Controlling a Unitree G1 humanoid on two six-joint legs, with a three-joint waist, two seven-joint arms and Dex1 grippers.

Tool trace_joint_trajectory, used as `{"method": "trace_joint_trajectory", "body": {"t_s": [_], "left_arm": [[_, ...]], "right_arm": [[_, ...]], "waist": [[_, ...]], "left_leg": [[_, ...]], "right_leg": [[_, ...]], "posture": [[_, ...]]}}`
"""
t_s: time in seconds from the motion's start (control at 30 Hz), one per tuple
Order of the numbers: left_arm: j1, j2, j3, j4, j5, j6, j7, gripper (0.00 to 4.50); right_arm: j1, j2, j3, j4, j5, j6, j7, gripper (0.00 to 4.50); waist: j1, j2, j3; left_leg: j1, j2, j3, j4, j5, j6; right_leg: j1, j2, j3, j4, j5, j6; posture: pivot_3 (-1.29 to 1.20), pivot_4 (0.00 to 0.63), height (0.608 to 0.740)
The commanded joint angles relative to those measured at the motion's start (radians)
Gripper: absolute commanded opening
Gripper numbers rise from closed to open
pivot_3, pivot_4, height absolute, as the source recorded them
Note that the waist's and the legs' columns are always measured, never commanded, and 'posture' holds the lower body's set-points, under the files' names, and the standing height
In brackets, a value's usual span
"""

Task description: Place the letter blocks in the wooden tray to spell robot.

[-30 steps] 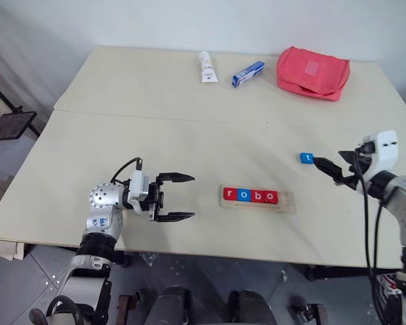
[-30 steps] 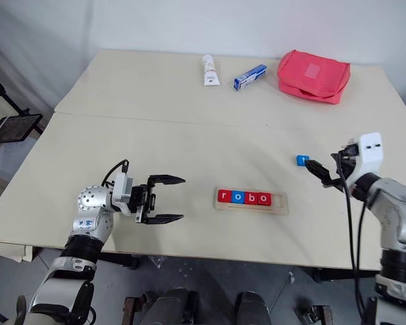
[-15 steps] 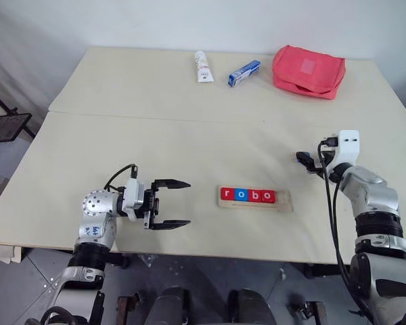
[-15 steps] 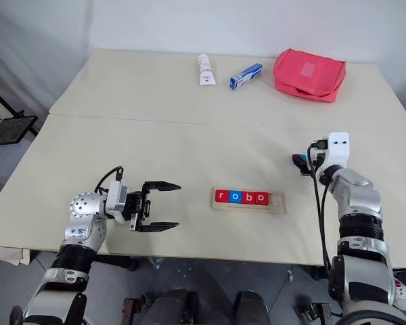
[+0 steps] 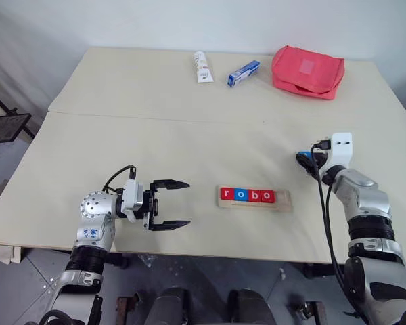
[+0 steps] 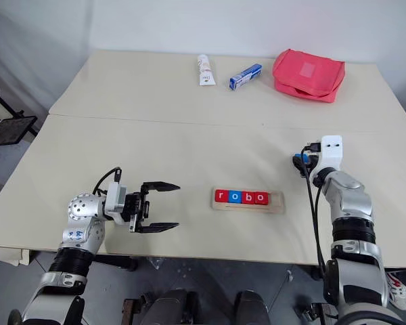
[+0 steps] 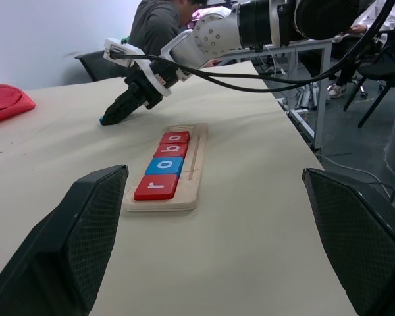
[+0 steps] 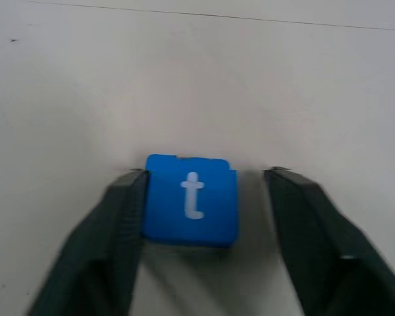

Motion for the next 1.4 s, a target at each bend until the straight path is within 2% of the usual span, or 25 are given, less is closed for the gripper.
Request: {"method": "trace_joint_trajectory", "body": {"t_s": [0.03,0.07,0.17,0.4,0.53,0.67,0.87,1.1,1.17,1.23,1.4], "left_arm": [[-0.016,-0.003,0.002,0.001,-0.009,-0.01,-0.003,4.5],[-0.021,-0.005,0.002,0.006,-0.008,-0.012,-0.004,4.5],[-0.035,-0.005,0.003,0.026,-0.009,-0.014,-0.014,4.5],[-0.064,0.0,0.003,0.083,-0.014,-0.019,-0.07,4.5],[-0.089,-0.005,0.003,0.128,-0.011,-0.032,-0.085,4.5],[-0.107,-0.011,-0.002,0.156,-0.01,-0.041,-0.096,4.5],[-0.133,-0.035,-0.017,0.181,-0.007,-0.05,-0.097,4.5],[-0.127,-0.024,-0.014,0.173,-0.012,-0.051,-0.096,4.5],[-0.115,-0.019,-0.012,0.16,-0.014,-0.049,-0.091,4.5],[-0.105,-0.017,-0.012,0.148,-0.015,-0.047,-0.087,4.5],[-0.098,-0.018,-0.016,0.136,-0.014,-0.046,-0.078,4.5]], "right_arm": [[0.037,0.015,-0.012,-0.075,0.01,0.027,-0.032,1.64],[0.051,0.018,-0.021,-0.116,0.017,0.036,-0.042,1.47],[0.104,0.027,-0.047,-0.274,0.042,0.089,-0.08,1.47],[0.381,0.062,-0.094,-0.868,0.108,0.374,-0.19,1.47],[0.533,0.138,-0.138,-1.136,0.145,0.524,-0.276,1.47],[0.608,0.182,-0.15,-1.248,0.163,0.595,-0.308,1.47],[0.669,0.2,-0.155,-1.249,0.163,0.578,-0.305,1.47],[0.701,0.189,-0.15,-1.261,0.174,0.554,-0.269,3.93],[0.718,0.167,-0.15,-1.285,0.197,0.554,-0.228,4.45],[0.742,0.102,-0.139,-1.307,0.228,0.55,-0.144,4.45],[0.795,-0.174,-0.129,-1.272,0.255,0.489,0.12,4.45]], "waist": [[0.001,0.0,0.0],[0.001,0.0,0.0],[0.006,0.0,0.0],[0.008,0.0,0.0],[0.01,0.0,0.0],[0.008,0.0,0.0],[0.008,0.0,0.0],[0.008,0.0,0.0],[0.008,0.0,0.0],[0.008,0.0,0.0],[0.009,0.0,0.0]], "left_leg": [[0.0,0.0,0.0,0.0,0.0,0.0],[0.0,0.0,0.0,0.0,0.0,0.0],[0.0,0.0,-0.001,0.0,0.0,0.0],[-0.001,-0.001,-0.001,-0.001,0.0,0.0],[0.0,-0.001,0.0,-0.001,0.0,0.0],[0.0,-0.002,0.0,-0.001,0.0,0.0],[0.001,-0.002,0.0,-0.001,0.0,0.0],[0.001,-0.002,0.001,-0.001,0.0,0.0],[0.001,-0.002,0.001,-0.001,0.0,0.0],[0.001,-0.002,0.0,-0.001,0.0,0.0],[0.001,-0.002,0.0,-0.001,0.0,0.0]], "right_leg": [[0.0,0.0,0.0,0.0,0.0,0.0],[0.0,0.0,0.0,0.0,0.0,0.0],[0.0,0.0,0.0,0.0,0.0,0.0],[-0.001,0.0,0.0,0.001,0.0,0.0],[-0.001,0.0,0.001,0.0,0.0,0.0],[-0.001,0.0,0.003,0.001,0.0,0.0],[-0.001,0.0,0.003,0.0,0.0,0.0],[-0.001,0.0,0.003,0.001,0.0,0.0],[-0.001,0.0,0.003,0.001,0.0,0.0],[-0.001,0.0,0.003,0.0,0.0,0.0],[0.0,0.0,0.003,-0.001,0.0,0.0]], "posture": [[0.0,0.15,0.74],[0.0,0.15,0.74],[0.0,0.15,0.74],[0.0,0.15,0.74],[0.0,0.15,0.74],[0.0,0.15,0.74],[0.0,0.15,0.74],[0.0,0.15,0.74],[0.0,0.15,0.74],[0.0,0.15,0.74],[0.0,0.15,0.74]]}}
